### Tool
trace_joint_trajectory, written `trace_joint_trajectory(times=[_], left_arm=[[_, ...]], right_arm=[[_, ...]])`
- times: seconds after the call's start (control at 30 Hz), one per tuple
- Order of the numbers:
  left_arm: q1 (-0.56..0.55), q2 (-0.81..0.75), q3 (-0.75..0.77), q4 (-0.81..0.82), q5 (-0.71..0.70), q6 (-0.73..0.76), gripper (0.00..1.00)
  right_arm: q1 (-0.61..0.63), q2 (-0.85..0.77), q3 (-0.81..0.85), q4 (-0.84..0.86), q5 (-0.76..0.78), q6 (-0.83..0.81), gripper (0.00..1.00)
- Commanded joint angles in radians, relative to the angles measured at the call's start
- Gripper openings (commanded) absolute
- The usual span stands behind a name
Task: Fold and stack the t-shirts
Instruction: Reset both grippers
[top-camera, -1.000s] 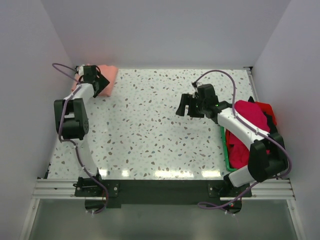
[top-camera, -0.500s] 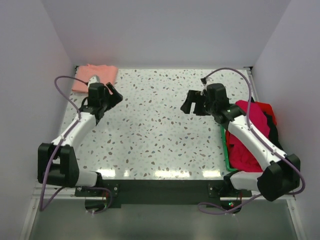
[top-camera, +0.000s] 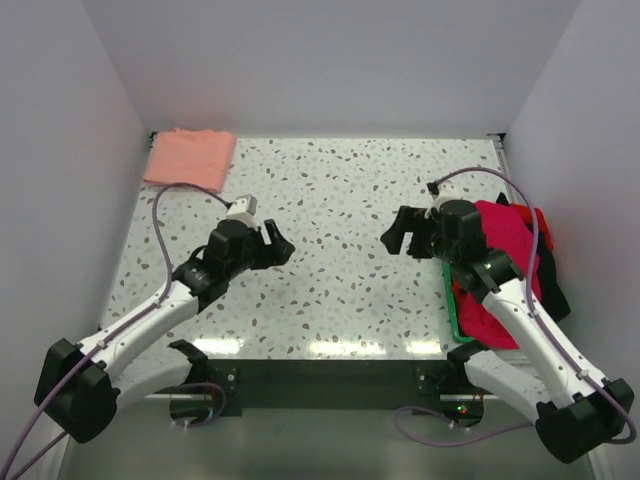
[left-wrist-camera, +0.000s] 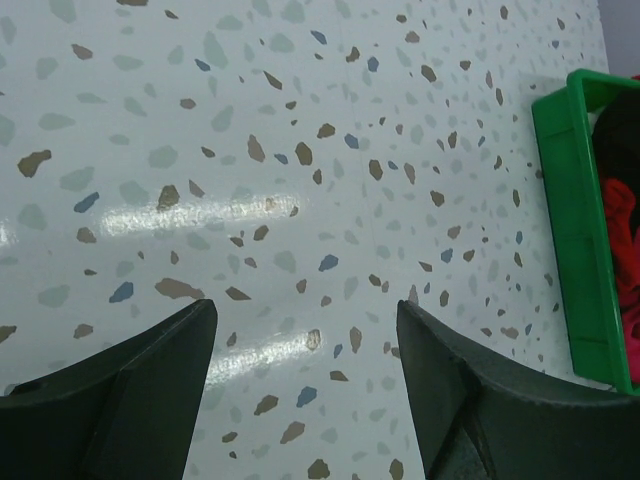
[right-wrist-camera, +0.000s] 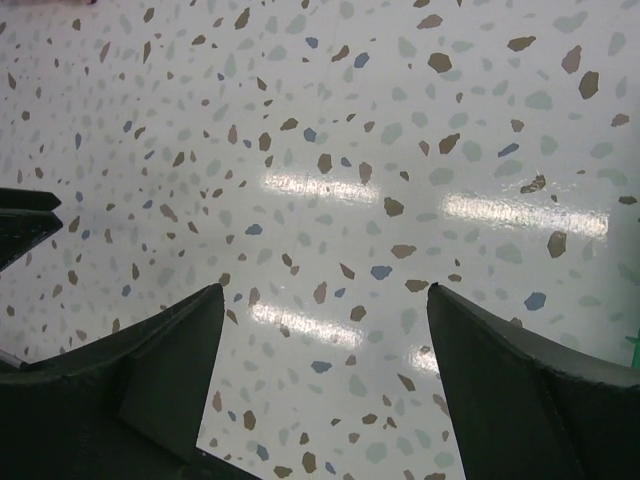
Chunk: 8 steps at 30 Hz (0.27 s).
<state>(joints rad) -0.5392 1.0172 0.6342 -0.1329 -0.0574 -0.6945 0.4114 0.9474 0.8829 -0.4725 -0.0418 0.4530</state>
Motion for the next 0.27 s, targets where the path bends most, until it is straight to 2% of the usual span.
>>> trace_joint_trajectory(times=[0.0, 0.23], left_arm=[[-0.05, 0.017, -0.013, 0.053, 0.053, 0.021, 0.77], [-0.082, 0.057, 0.117, -0.032, 0.163, 0.093, 0.77]], right_arm=[[0.001, -0.036, -0.007, -0.043, 0.037, -0.019, 0.86], [0.003, -0.05, -0.005, -0.051, 0.022, -0.002, 0.86]])
